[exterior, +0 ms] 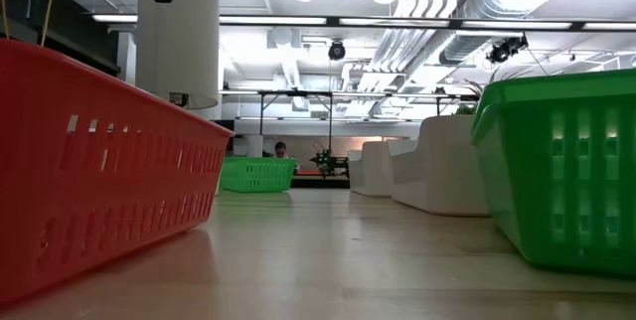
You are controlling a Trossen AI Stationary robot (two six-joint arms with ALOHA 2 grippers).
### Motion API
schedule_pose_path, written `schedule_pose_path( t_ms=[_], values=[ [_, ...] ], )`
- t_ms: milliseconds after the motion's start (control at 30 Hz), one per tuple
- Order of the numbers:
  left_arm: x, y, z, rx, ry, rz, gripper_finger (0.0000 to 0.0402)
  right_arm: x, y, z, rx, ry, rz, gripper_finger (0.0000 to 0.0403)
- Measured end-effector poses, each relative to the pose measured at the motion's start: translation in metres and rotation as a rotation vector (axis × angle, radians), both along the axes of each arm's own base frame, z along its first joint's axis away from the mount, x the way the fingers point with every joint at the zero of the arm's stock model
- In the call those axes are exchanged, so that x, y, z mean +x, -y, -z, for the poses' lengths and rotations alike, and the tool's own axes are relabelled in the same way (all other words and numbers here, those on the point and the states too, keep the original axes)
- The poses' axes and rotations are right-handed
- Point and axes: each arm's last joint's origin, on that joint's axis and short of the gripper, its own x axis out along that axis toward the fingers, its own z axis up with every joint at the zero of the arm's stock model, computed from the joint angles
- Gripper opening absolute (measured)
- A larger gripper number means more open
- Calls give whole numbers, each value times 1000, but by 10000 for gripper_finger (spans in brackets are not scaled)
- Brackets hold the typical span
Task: Stack baskets by color
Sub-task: Stack the top green bin on the bottom green bin
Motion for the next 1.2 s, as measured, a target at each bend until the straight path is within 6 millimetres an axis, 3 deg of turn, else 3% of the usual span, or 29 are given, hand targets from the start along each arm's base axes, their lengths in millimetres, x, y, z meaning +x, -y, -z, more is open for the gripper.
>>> schedule_pose_path(
  t_ms=[233, 400, 567, 700, 800, 967, 1200],
  values=[
    [10, -14, -1, 2, 19, -121, 1, 0, 0, 0, -5, 1, 0, 0],
    [44, -37, -10, 21, -143, -239, 34, 0, 0, 0, -6, 0, 0, 0],
    [78, -76, -31, -4, -392, -463, 106, 0, 0, 0, -2, -2, 0, 0],
    [92, -118, -36, -123, -568, -573, 158, 0, 0, 0, -2, -2, 0, 0],
    [98, -145, -27, -202, -681, -596, 181, 0, 0, 1, -4, -6, -1, 0],
    [104, -181, 7, -281, -806, -665, 192, 0, 0, 1, -4, -7, -2, 0],
    [109, -210, 45, -356, -894, -692, 191, 0, 0, 1, -8, -14, -2, 0]
  ],
)
